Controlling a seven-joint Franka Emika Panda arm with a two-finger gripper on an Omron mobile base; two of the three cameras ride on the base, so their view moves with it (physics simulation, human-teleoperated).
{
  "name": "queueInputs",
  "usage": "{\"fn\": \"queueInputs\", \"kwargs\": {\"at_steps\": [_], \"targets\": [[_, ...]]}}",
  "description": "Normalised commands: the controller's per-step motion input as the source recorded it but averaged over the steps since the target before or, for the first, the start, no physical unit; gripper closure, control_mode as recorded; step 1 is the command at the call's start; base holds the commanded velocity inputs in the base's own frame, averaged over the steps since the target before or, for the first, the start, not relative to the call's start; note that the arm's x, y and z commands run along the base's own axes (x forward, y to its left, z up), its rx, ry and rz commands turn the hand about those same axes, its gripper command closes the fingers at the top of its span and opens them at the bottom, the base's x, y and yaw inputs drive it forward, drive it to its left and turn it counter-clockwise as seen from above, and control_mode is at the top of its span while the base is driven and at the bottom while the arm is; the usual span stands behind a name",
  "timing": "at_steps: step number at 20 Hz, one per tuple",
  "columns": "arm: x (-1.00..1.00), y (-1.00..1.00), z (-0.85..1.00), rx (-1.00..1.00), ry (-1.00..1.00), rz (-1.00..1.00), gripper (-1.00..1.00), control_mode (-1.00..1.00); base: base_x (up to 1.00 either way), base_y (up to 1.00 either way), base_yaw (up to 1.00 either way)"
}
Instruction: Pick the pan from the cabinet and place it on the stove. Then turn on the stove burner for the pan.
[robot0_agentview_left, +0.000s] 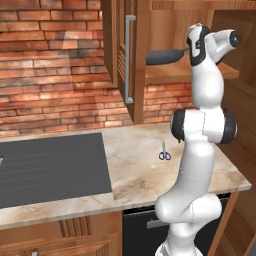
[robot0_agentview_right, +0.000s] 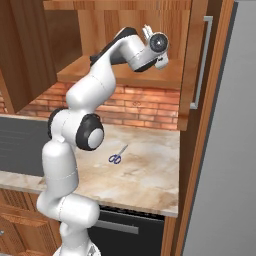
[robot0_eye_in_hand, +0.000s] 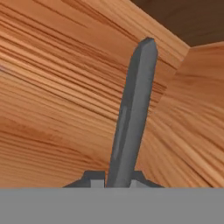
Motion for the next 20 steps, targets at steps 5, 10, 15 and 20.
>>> {"fn": "queueInputs", "kwargs": {"at_steps": [5, 10, 15, 20], "targets": [[-0.26, 0.11, -0.01, 0.07, -0.16, 0.0, 1.0, -1.0, 0.0, 0.0, 0.0], [-0.56, 0.3, 0.0, 0.0, -0.17, 0.0, 1.0, -1.0, 0.0, 0.0, 0.0], [-0.7, 0.27, 0.0, 0.0, -0.09, -0.02, 1.0, -1.0, 0.0, 0.0, 0.0], [-0.64, 0.06, 0.03, 0.0, 0.0, -0.08, 1.0, -1.0, 0.0, 0.0, 0.0]]}}
